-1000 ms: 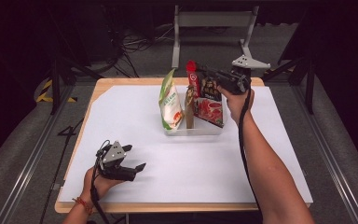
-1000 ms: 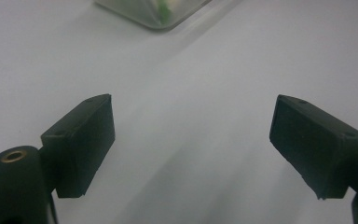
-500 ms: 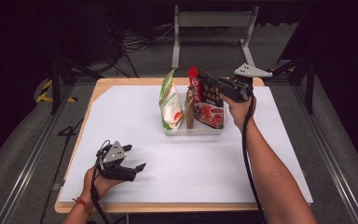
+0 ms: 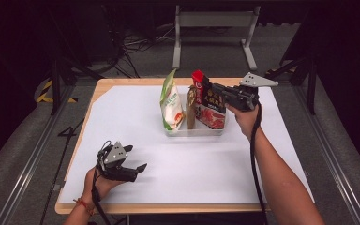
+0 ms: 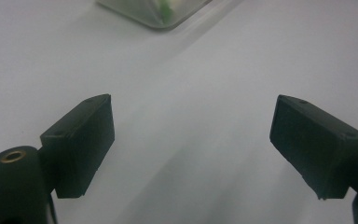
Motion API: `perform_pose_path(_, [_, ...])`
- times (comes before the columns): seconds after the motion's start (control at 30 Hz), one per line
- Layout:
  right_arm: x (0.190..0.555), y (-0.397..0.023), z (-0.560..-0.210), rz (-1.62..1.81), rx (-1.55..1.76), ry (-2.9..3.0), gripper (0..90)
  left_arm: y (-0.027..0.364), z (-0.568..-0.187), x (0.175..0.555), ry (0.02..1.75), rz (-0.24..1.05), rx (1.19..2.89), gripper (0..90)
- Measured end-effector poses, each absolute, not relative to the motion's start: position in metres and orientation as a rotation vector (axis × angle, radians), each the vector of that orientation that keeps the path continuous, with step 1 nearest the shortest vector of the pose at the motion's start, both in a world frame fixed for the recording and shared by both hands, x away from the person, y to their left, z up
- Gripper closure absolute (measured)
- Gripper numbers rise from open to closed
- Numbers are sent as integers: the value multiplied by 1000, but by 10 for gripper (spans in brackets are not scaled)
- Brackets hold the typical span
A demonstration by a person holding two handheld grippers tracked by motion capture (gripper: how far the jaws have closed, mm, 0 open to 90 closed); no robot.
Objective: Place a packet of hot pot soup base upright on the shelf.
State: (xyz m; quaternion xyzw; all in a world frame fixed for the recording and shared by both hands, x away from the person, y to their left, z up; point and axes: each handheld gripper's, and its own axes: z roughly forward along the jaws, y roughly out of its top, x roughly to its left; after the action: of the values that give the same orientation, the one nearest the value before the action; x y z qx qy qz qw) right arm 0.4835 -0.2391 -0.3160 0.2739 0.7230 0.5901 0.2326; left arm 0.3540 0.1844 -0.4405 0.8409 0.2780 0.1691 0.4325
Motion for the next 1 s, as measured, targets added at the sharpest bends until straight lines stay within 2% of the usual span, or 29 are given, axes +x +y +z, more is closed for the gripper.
perform_pose_path(1.0, [480, -251, -315, 1530, 785, 1982, 819, 184, -441, 355, 668, 433, 2111, 145])
